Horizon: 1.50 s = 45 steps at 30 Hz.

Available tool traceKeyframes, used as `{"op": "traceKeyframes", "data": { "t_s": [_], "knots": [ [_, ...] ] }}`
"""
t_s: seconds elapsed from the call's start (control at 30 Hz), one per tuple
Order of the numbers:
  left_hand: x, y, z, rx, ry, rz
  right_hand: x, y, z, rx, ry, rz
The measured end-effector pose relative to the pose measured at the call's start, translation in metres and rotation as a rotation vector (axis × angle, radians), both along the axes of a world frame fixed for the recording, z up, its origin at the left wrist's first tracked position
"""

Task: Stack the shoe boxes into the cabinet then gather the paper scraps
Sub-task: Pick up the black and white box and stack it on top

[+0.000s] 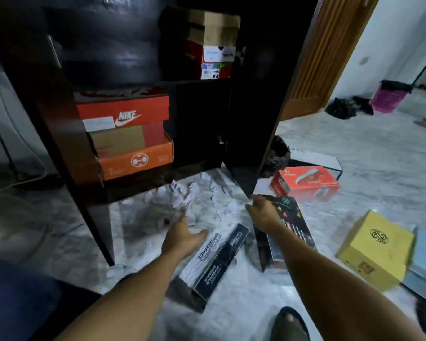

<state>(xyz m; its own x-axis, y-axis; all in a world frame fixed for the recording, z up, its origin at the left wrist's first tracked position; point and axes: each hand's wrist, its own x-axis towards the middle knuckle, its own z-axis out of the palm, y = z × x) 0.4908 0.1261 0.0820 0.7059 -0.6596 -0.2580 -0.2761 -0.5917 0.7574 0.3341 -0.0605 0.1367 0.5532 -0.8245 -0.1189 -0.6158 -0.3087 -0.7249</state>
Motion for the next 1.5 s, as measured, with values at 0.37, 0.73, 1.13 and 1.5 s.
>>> {"op": "traceKeyframes", "data": {
  "t_s": [0.37, 0.73, 1.13, 1.5],
  "knots": [
    [-0.087, 0.059, -0.115, 0.008, -0.467, -0.107, -0.030, -0.007, -0.133, 0.141, 0.052, 0.191],
    [-0.071, 0.072, -0.141, -0.188, -0.241, 0.259, -0.029, 0.003, -0.181, 0.214, -0.120, 0.042],
    [-0.026, 0.041, -0.111, -0.360, 0.033, 0.673, -0.024, 0.001, -0.150, 0.309, -0.338, 0.030],
    [-0.025, 0.070, -0.158, -0.257, 0.431, 0.351, -0.052, 0.008, -0.199, 0.518, -0.295, 0.091]
  ]
}}
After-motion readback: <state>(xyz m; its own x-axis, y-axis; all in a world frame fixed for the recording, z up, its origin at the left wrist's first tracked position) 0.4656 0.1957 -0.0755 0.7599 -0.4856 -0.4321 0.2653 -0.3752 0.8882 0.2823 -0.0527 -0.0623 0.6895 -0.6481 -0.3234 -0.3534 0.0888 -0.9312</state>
